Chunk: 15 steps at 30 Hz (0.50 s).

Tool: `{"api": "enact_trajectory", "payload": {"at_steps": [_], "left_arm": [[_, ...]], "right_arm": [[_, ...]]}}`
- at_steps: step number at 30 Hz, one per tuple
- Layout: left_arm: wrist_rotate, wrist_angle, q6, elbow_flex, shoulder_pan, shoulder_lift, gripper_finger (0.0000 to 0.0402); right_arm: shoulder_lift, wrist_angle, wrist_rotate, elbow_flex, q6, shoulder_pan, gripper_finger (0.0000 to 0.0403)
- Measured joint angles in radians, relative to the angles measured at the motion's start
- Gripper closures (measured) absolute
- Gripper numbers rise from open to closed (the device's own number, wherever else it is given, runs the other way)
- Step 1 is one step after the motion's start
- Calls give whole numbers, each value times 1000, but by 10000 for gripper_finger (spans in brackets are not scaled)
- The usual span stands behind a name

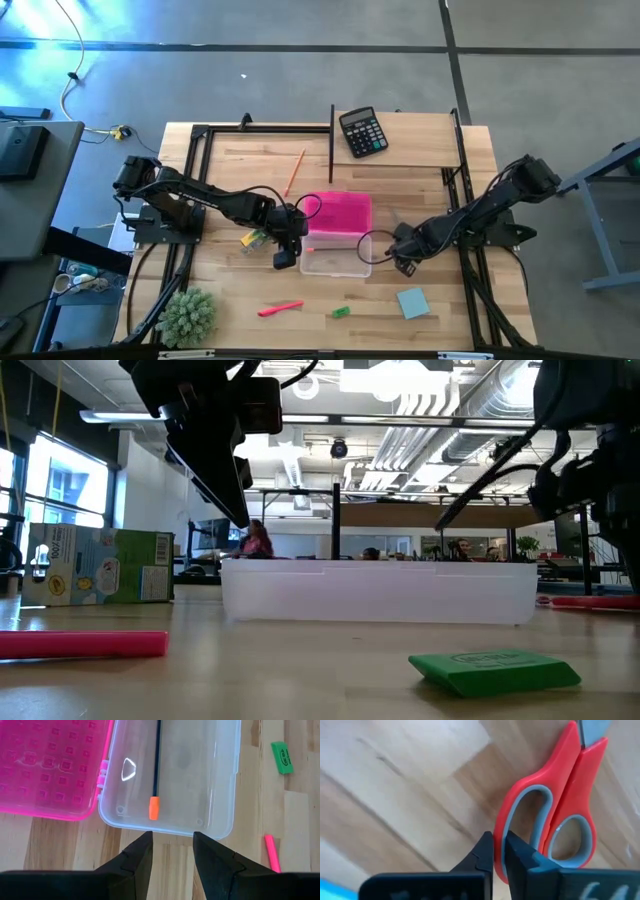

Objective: Pack school essentials
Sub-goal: Put the red scissors into the supply box

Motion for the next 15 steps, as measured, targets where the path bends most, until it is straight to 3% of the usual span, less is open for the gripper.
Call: {"api": "enact_trajectory", "payload": {"at_steps": [6, 15], "left_arm": [[0, -1, 0, 0, 0, 0, 271], [0, -1, 0, 0, 0, 0, 271]], "right_arm": [[-1, -80, 60, 65, 28, 31, 384], [-2, -239, 236, 256, 3, 66, 390]]}}
